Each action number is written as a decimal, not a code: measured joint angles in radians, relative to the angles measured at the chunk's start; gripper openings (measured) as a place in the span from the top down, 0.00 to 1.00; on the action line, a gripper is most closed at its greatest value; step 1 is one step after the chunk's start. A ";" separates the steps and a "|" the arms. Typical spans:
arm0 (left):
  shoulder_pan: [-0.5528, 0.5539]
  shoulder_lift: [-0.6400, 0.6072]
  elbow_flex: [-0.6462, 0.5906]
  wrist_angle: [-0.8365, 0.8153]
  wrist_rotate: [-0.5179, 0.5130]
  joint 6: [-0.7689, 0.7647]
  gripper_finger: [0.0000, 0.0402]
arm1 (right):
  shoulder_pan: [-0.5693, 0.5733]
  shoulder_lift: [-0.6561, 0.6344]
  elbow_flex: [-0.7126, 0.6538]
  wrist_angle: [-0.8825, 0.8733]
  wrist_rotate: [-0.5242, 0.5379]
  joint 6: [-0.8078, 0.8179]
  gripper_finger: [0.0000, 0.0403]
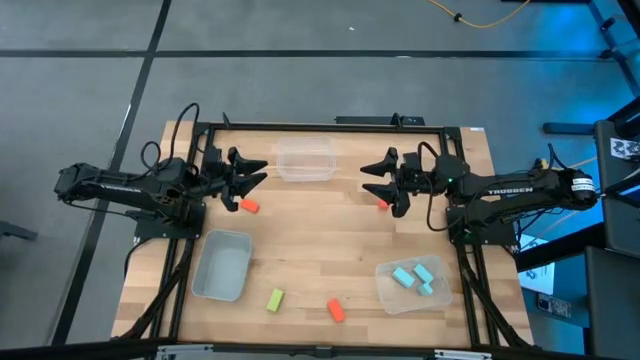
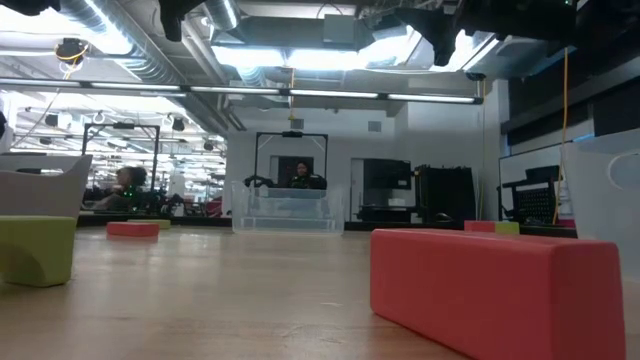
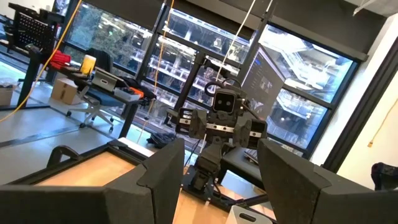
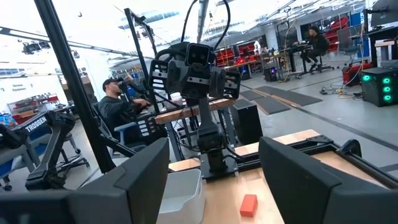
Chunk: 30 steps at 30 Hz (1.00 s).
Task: Sort & place blocks by color
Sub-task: Put the top left lime green half pillar block into the gray bin
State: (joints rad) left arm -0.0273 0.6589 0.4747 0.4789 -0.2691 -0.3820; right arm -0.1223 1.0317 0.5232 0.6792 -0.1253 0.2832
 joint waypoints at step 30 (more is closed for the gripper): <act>0.678 0.500 0.322 -1.400 0.072 -0.055 0.51 | 0.000 0.000 0.001 -0.004 0.000 0.003 0.38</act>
State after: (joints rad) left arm 0.6508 1.1588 0.7972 -0.9213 -0.1972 -0.4369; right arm -0.1219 1.0317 0.5243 0.6754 -0.1249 0.2867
